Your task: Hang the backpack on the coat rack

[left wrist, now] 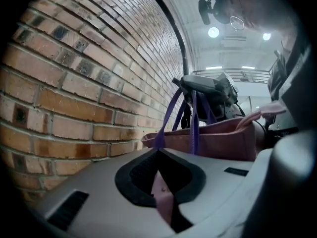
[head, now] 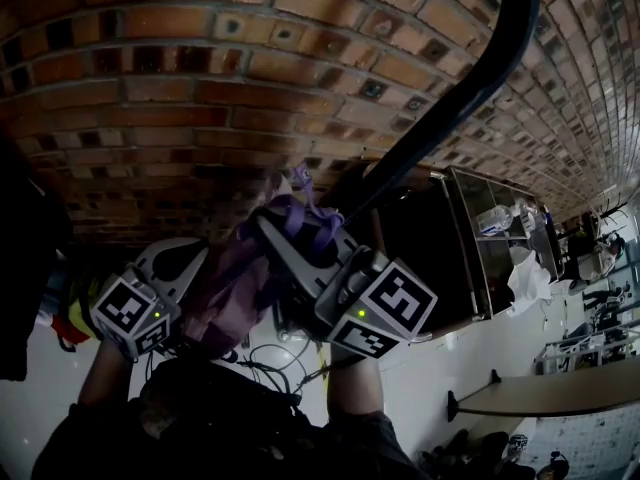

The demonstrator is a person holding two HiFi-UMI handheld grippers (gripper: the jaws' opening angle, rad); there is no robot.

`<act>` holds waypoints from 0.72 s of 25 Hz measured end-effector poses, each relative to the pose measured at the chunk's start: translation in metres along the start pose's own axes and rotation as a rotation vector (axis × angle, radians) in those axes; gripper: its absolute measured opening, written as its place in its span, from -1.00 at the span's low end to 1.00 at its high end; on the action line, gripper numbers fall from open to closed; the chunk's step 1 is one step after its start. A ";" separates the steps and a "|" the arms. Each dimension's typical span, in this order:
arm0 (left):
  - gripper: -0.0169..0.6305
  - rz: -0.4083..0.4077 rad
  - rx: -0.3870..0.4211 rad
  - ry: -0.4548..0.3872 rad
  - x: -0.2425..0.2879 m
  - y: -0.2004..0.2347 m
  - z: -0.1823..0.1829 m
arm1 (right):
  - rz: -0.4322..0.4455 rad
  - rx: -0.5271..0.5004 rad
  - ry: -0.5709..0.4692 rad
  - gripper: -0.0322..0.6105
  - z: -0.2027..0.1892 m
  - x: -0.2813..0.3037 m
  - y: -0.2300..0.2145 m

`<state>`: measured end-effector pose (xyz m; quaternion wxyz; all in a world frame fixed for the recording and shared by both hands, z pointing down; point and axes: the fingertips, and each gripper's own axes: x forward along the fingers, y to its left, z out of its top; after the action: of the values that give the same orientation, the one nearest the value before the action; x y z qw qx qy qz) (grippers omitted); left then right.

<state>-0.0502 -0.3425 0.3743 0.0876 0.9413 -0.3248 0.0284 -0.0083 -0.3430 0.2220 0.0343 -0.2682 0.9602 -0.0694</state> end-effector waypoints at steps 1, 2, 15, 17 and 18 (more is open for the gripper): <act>-0.91 -0.003 -0.001 0.000 0.002 -0.001 -0.001 | -0.011 -0.003 -0.005 -0.89 0.000 -0.005 -0.001; -0.91 -0.005 -0.002 0.002 0.003 -0.002 -0.002 | -0.022 -0.013 -0.007 -0.89 -0.001 -0.009 -0.001; -0.91 -0.010 0.015 0.010 0.013 -0.020 -0.009 | -0.109 0.054 0.023 -0.90 -0.054 -0.050 -0.013; -0.91 -0.008 0.016 0.013 0.013 -0.024 -0.011 | -0.118 0.079 0.038 -0.90 -0.065 -0.056 -0.017; -0.91 -0.006 0.011 0.016 0.012 -0.026 -0.012 | -0.119 0.084 0.045 -0.90 -0.070 -0.058 -0.019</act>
<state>-0.0245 -0.3277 0.3842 0.0851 0.9425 -0.3210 0.0376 0.0438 -0.3204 0.2953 0.0196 -0.3215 0.9394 -0.1175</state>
